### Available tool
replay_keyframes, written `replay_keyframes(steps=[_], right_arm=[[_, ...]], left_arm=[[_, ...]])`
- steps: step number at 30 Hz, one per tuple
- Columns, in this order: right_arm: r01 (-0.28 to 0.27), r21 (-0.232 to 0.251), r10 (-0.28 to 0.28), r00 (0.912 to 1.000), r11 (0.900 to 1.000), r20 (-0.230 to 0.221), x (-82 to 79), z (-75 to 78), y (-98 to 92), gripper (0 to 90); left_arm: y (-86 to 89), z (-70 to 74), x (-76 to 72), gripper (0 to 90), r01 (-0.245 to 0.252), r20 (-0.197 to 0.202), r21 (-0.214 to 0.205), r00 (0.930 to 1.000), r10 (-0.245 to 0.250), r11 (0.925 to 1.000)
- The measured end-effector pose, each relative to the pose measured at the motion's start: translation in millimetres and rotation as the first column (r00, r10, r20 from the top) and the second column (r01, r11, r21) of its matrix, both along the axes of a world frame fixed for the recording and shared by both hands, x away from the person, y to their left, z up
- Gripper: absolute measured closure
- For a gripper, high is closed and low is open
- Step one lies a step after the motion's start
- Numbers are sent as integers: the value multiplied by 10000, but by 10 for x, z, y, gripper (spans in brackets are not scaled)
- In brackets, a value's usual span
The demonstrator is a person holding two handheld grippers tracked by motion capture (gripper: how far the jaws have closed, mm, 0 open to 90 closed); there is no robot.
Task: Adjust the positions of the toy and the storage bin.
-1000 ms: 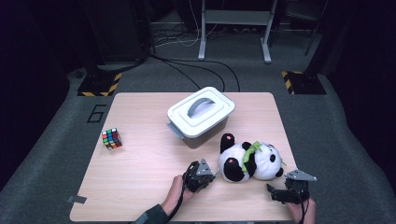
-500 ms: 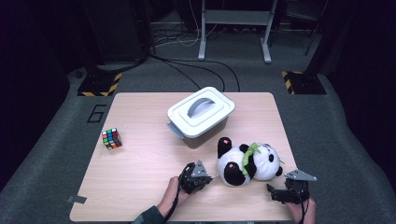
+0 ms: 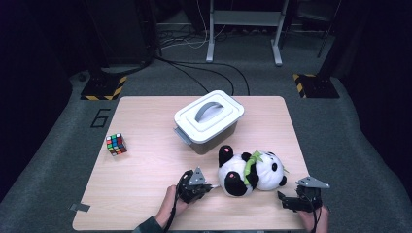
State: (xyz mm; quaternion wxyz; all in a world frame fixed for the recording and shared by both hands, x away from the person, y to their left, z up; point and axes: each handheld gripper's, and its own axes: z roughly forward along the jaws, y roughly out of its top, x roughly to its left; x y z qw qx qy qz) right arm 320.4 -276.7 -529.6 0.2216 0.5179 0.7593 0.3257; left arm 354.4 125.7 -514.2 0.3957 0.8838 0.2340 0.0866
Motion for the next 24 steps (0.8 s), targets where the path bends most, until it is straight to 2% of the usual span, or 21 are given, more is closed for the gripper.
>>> replay_keyframes(steps=[4, 12, 14, 15, 23, 24], right_arm=[[-5, -10, 5, 10000, 10000, -8, 0, 1, -1, 30], [-6, -11, 6, 10000, 10000, 1, 0, 0, -1, 30], [-4, -10, 4, 10000, 10000, 1, 0, 0, -1, 30], [-4, -10, 4, 10000, 10000, 1, 0, 0, -1, 30], [5, -5, -5, 10000, 10000, 7, 2, 0, 0, 30], [9, 0, -9, 10000, 10000, 7, 2, 0, 0, 31]], left_arm=[[95, 11, -3, 900, 61, -50, -132, 10000, -62, 9999], [265, 15, -35, 900, -56, 92, -65, 9999, 57, 10000], [298, 14, -43, 900, -71, 54, -77, 10000, 71, 9999], [320, 20, -44, 900, -34, 26, 47, 10000, 33, 10000], [451, 22, -74, 900, -181, -64, -62, 9998, 180, 9998], [473, 30, -78, 900, -166, -114, 27, 9998, 166, 9999]])
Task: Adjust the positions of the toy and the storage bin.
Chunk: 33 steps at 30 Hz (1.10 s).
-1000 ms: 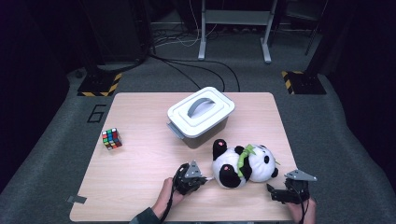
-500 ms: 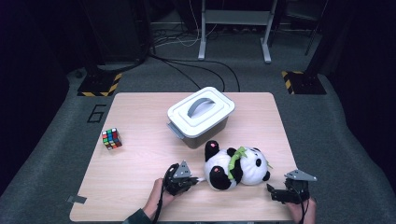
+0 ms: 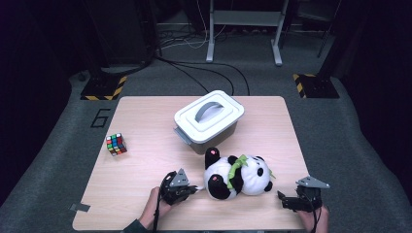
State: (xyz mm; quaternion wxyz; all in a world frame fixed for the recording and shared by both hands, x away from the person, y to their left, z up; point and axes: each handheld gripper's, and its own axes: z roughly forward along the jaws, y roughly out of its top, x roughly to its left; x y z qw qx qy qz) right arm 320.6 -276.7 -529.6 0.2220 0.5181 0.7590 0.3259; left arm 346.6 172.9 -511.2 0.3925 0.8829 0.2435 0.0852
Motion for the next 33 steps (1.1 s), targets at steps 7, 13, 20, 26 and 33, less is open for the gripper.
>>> replay_keyframes(steps=[7, 13, 20, 26, 33], right_arm=[[-10, -8, 10, 10000, 10000, -4, 0, 0, -1, 31], [-2, -6, 2, 10000, 10000, 0, 1, 0, 0, 31], [16, -7, -16, 10000, 10000, 3, 2, 0, 0, 31], [20, -12, -20, 10000, 10000, 2, 2, 0, 0, 31], [22, -9, -22, 10000, 10000, -1, 2, 0, 0, 31]], left_arm=[[167, 11, -19, 900, -161, -52, -10, 9999, 161, 9999], [279, 16, -41, 900, -333, -103, -58, 9994, 332, 9994], [417, 24, -78, 900, -530, -155, 18, 9985, 530, 9986], [529, 0, -105, 900, -841, -159, -30, 9963, 840, 9965], [702, 7, -106, 900, -1005, -371, -187, 9943, 997, 9948]])
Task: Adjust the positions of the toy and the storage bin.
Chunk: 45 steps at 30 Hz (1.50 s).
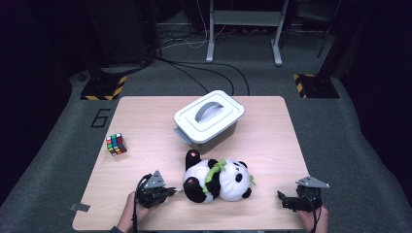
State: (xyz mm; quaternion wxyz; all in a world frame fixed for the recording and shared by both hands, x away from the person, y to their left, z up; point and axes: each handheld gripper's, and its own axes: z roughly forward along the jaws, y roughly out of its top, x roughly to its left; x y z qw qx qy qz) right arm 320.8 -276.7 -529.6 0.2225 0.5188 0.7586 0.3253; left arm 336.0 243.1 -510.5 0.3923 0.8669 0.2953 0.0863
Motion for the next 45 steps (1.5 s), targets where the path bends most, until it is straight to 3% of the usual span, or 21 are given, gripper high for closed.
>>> replay_keyframes(steps=[3, 9, 26, 35, 37, 41, 45], right_arm=[[-19, -18, 19, 10000, 10000, 18, 1, -1, -2, 31], [9, 1, -9, 10000, 10000, -5, 0, 0, -1, 32], [68, 8, -68, 10000, 10000, 1, 4, 0, 1, 31], [73, 8, -73, 10000, 10000, -3, 4, 1, 1, 31], [81, 9, -81, 10000, 10000, -1, 4, 0, 1, 31], [85, 11, -85, 10000, 10000, -5, 4, 1, 2, 32], [54, -20, -54, 10000, 10000, 19, 5, -1, -2, 32]], left_arm=[[89, -8, 5, 900, -137, -101, -240, 9999, 134, 9996], [214, -36, -9, 900, -518, -111, -301, 9986, 515, 9982], [597, -33, 12, 900, -1478, -175, -142, 9889, 1475, 9889], [854, -27, 62, 900, -2233, -167, -32, 9746, 2233, 9747], [941, -28, 92, 900, -2564, -167, -87, 9665, 2562, 9665], [1040, -21, 132, 900, -2783, -213, 61, 9602, 2783, 9605], [1142, -26, 184, 900, -3134, -220, 76, 9493, 3135, 9496]])
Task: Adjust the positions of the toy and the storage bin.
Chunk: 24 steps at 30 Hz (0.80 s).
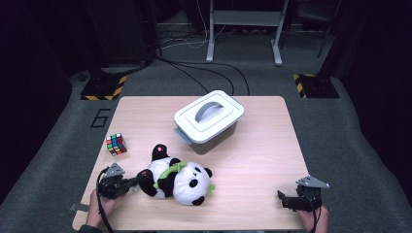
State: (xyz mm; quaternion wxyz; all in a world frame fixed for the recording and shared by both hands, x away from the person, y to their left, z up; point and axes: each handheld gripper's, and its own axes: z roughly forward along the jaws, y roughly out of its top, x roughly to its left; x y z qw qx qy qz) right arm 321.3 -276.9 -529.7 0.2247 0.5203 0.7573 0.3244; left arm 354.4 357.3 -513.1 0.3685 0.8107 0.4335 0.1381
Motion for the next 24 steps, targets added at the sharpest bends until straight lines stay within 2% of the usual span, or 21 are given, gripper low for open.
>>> replay_keyframes(steps=[3, 7, 16, 18, 19, 21, 22, 24], right_arm=[[0, -1, 0, 10000, 10000, 4, 0, 0, 0, 32], [7, 1, -7, 10000, 10000, 5, 0, 0, 1, 32], [29, -7, -29, 10000, 10000, 9, 0, 0, 2, 32], [30, -6, -30, 10000, 10000, 10, 0, 0, 2, 32], [29, -6, -29, 10000, 10000, 10, 0, 0, 2, 32], [29, -5, -29, 10000, 10000, 10, 1, 0, 2, 32], [30, -5, -30, 10000, 10000, 11, 0, 0, 2, 32], [29, -6, -29, 10000, 10000, 10, 0, 0, 2, 32]], left_arm=[[85, -7, 40, 900, -296, -32, -36, 9996, 295, 9996], [163, -5, 60, 900, -413, -182, 12, 9990, 413, 9991], [386, -20, 79, 900, -1062, -286, -60, 9940, 1059, 9943], [398, -18, 76, 898, -1048, -309, -3, 9940, 1047, 9945], [397, -11, 74, 853, -1186, -301, 84, 9925, 1188, 9929], [400, 22, 68, 655, -1388, -451, 34, 9893, 1388, 9903], [397, 44, 60, 587, -1495, -429, 27, 9878, 1495, 9888], [376, 130, 28, 367, -1808, -360, -62, 9829, 1804, 9835]])
